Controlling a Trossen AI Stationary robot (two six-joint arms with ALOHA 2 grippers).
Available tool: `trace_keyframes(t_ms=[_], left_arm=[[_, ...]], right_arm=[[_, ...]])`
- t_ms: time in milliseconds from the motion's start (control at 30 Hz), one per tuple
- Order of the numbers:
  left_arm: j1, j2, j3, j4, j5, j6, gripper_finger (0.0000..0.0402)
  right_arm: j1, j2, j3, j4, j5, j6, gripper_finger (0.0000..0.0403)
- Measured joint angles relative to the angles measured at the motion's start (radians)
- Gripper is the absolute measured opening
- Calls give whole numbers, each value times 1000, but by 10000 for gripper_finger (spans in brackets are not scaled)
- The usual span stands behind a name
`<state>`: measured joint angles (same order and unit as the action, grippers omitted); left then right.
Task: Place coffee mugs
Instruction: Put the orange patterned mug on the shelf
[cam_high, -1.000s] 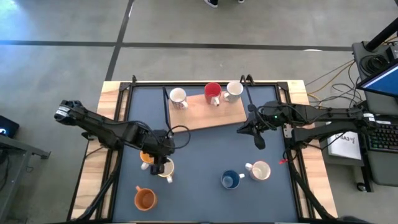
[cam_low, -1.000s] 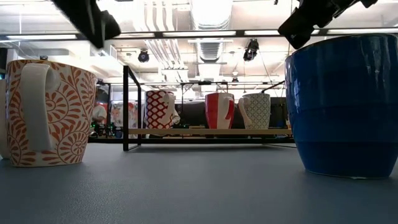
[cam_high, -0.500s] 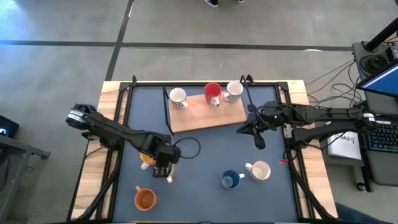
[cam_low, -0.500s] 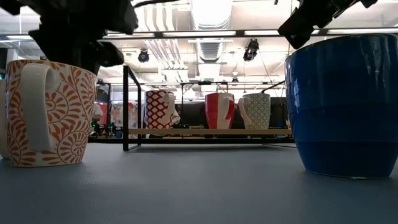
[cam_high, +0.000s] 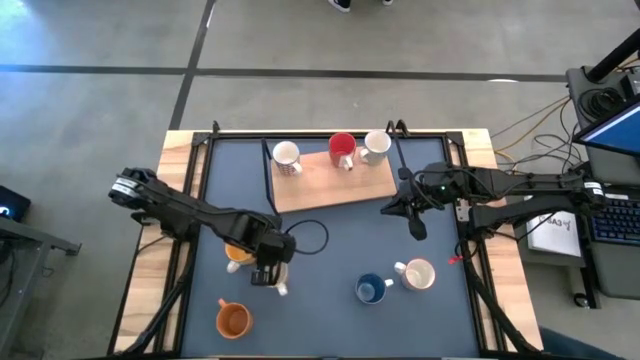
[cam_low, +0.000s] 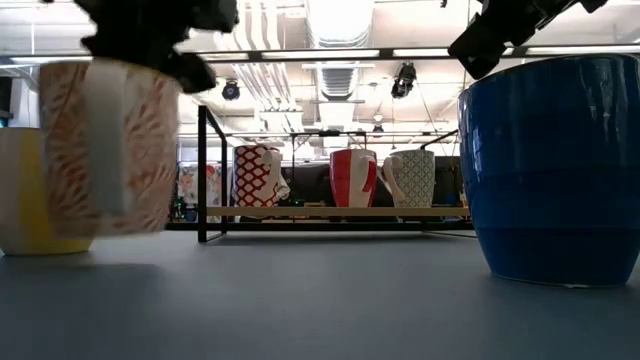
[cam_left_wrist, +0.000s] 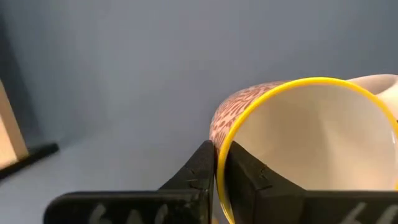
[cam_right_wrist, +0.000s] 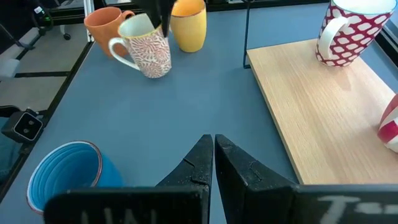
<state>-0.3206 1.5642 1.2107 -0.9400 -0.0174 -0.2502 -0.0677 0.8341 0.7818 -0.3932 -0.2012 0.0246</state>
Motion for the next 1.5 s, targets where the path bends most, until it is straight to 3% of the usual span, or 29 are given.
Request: trace_keyframes(t_ms=[133,400,533,633,833,1200,1500], left_arm=[[0,0,76,10,-59,40,6],[28,-2,175,86,-376,207,6],[106,-2,184,194,-456,256,8],[198,-2,176,268,-466,216,8],[344,61,170,264,-472,28,8],[425,198,278,159,-448,59,9],[479,227,316,100,-389,73,9]], right_arm=[[0,0,0,-9,0,0,9],[39,0,-12,-16,0,1,9],[68,0,-18,-12,1,1,9],[86,0,-21,4,2,11,9],[112,0,-27,26,18,18,9],[116,0,-67,64,21,45,9],[116,0,-90,86,21,56,9]])
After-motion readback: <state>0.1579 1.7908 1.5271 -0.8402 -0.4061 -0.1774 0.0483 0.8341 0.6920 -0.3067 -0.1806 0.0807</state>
